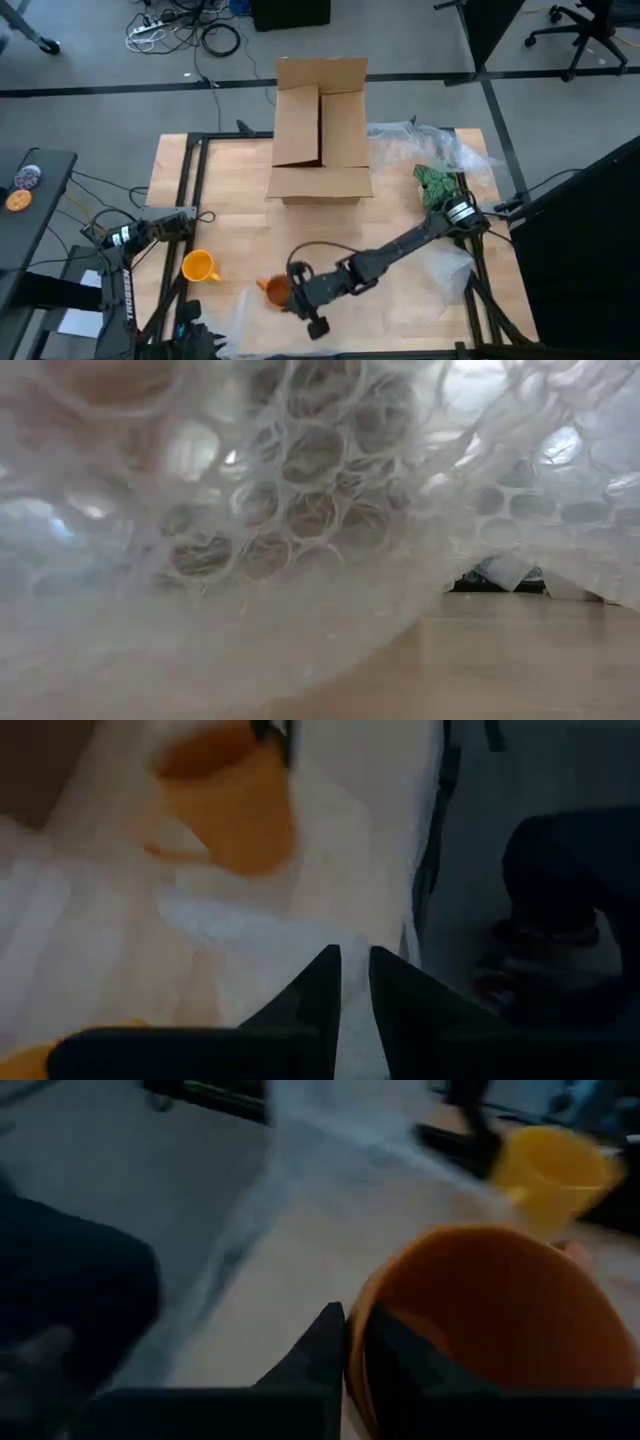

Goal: Wrap mug
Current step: Wrap the orange cup with the bubble wrap

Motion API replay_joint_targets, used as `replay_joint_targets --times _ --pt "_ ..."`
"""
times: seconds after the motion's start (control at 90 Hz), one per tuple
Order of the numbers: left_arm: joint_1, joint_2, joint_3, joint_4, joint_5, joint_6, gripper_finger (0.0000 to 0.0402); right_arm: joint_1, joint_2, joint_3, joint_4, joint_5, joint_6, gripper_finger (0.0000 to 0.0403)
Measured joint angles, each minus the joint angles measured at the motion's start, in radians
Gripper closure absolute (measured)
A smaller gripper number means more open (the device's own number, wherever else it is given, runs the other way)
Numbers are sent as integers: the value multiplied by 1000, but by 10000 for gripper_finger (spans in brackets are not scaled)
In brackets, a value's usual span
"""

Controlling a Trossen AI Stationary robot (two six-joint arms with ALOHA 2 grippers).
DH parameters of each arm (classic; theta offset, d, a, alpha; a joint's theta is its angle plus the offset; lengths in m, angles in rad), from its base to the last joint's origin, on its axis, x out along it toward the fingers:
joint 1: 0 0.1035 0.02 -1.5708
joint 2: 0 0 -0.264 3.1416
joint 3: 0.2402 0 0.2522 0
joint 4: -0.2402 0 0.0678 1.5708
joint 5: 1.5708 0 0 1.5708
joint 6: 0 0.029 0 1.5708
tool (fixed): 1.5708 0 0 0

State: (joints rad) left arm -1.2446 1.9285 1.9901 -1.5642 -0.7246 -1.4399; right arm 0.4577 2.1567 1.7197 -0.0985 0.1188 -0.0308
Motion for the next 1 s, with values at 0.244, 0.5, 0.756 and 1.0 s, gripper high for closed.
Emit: replay_joint_targets --times 0.244,0.5,0.756,1.0 --pt "28 0 0 -6 -66 27 360 7 67 -1 68 -69 -13 402" --pt "51 -1 0 -7 -47 71 360 -4 70 3 -93 -18 -43 402" --pt "52 -1 0 -7 -47 69 360 -26 8 4 -403 109 -43 403" --pt "60 -1 -61 -9 -99 -64 360 -21 -82 -6 -559 148 14 403"
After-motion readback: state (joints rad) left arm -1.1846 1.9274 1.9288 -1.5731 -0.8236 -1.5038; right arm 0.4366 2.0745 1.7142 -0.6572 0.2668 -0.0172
